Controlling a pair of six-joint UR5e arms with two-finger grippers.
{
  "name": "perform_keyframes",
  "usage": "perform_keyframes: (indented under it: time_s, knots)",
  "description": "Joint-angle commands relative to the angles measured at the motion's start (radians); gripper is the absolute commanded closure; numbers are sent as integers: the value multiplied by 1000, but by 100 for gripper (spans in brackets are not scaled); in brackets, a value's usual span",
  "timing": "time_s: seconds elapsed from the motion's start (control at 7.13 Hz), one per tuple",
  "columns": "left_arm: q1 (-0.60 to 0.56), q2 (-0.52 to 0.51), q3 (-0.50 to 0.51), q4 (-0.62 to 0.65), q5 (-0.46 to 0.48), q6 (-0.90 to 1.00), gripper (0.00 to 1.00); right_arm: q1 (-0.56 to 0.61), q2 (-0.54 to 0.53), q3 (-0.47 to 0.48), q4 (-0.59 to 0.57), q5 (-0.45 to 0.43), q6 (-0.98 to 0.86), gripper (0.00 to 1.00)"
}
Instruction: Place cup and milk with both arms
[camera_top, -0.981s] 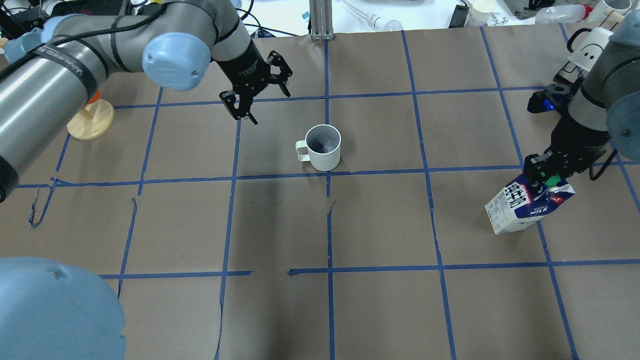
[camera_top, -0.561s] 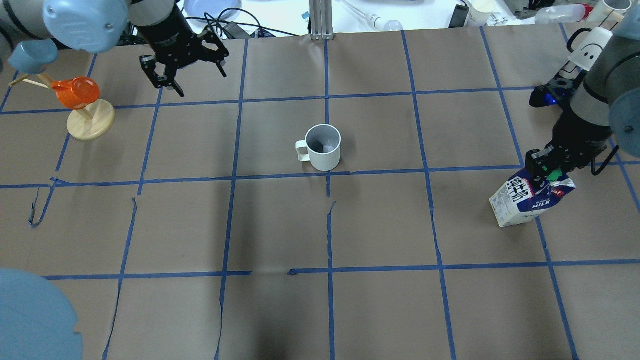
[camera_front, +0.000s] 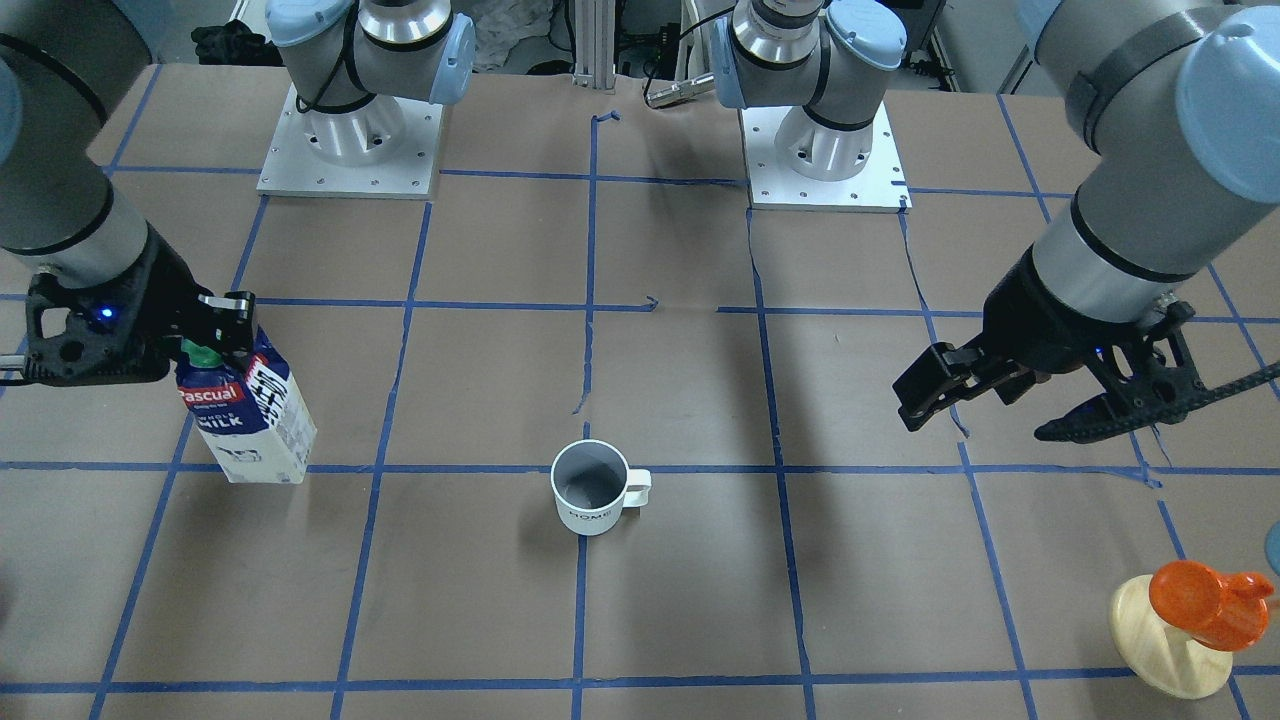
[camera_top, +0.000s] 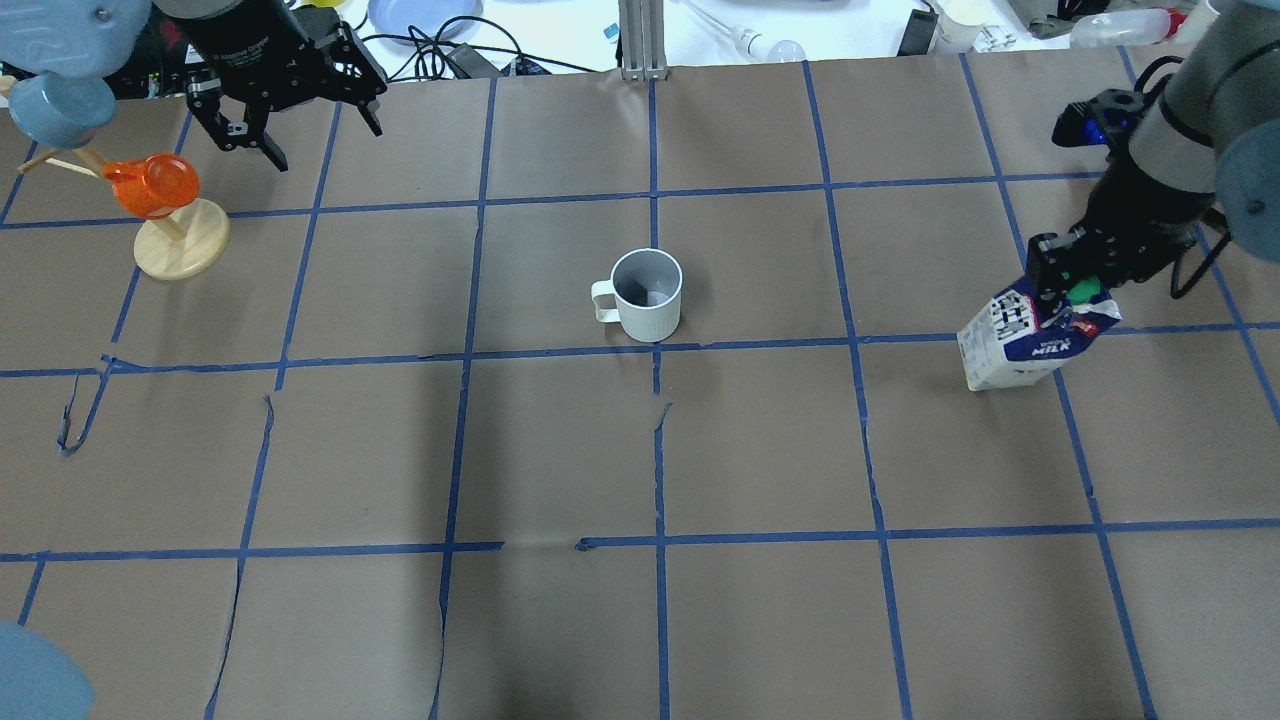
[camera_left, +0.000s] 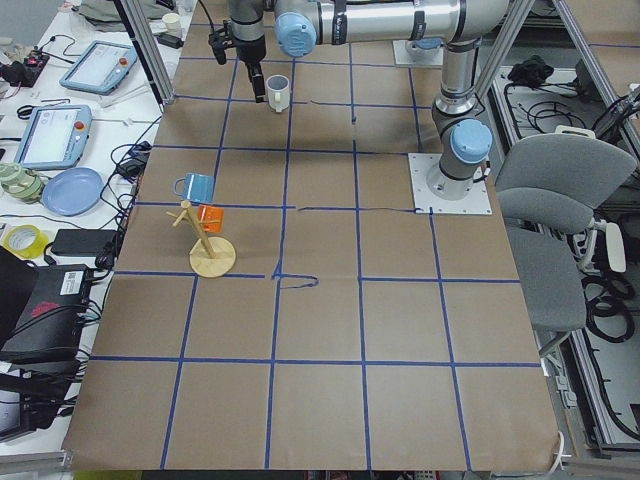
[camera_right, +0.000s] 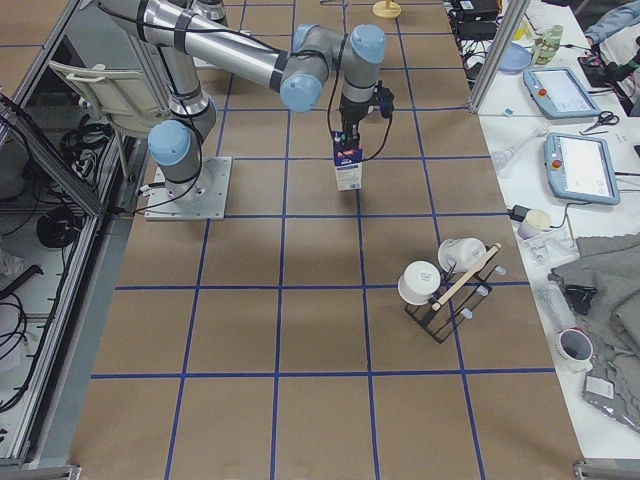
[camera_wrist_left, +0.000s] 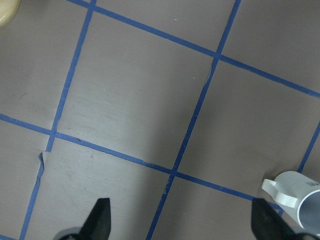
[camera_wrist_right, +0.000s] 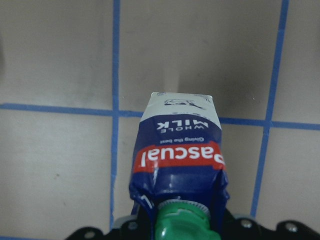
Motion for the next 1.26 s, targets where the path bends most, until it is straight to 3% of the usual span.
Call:
perform_keyframes:
  time_s: [0.0, 0.28, 0.56, 1.12]
  knots:
    - [8, 35, -34, -5, -6, 103, 0, 164, 155, -187, 12, 11, 239, 71]
    - [5, 52, -57, -5, 5, 188, 0, 287, 221, -222, -5, 21, 409, 71]
    - [16, 61, -100, 5, 5, 191, 0, 338, 244, -213, -19, 65, 487, 71]
    - [19, 85, -121, 1, 8, 214, 0, 356, 266, -179, -116, 82, 472, 68]
